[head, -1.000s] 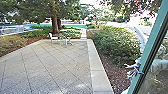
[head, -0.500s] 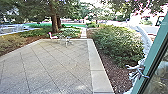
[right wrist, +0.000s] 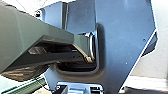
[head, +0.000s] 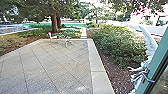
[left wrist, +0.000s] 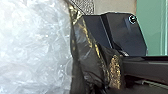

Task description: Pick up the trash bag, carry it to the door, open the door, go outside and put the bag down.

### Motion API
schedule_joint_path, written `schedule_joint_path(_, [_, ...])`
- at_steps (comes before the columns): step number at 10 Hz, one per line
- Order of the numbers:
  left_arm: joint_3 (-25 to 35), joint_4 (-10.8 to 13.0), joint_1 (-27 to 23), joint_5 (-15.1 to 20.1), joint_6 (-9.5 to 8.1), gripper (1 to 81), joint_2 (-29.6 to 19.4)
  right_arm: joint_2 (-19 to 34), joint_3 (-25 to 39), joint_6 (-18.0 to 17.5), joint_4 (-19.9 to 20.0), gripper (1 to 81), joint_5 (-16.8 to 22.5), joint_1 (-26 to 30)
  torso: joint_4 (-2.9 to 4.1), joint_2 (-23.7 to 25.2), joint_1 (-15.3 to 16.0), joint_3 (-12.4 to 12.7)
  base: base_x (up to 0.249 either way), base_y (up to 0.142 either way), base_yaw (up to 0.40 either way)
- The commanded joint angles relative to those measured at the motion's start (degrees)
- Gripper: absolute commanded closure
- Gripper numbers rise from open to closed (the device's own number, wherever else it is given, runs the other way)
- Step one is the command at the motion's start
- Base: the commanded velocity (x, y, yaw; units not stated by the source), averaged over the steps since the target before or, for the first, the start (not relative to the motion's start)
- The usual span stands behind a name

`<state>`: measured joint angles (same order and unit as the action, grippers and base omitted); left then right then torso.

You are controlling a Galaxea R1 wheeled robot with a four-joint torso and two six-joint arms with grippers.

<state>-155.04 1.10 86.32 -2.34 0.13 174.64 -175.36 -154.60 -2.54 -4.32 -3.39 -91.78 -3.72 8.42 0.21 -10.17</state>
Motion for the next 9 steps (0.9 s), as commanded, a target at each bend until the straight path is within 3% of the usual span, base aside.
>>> schedule_joint_path(1, [0.4,0.5,-2.5,3.1,0.31,81.1,0.3,-0.4,0.5,0.3,-0.3,1.0,3.0,2.2,0.00,0.0,0.0,0.0,0.093,0.000,0.000])
schedule_joint_path(9, [0.4,0.4,-2.5,3.1,0.31,81.1,0.2,-0.4,0.5,0.3,-0.3,1.0,2.9,2.0,0.00,0.1,-0.2,0.0,0.122,0.000,0.000])
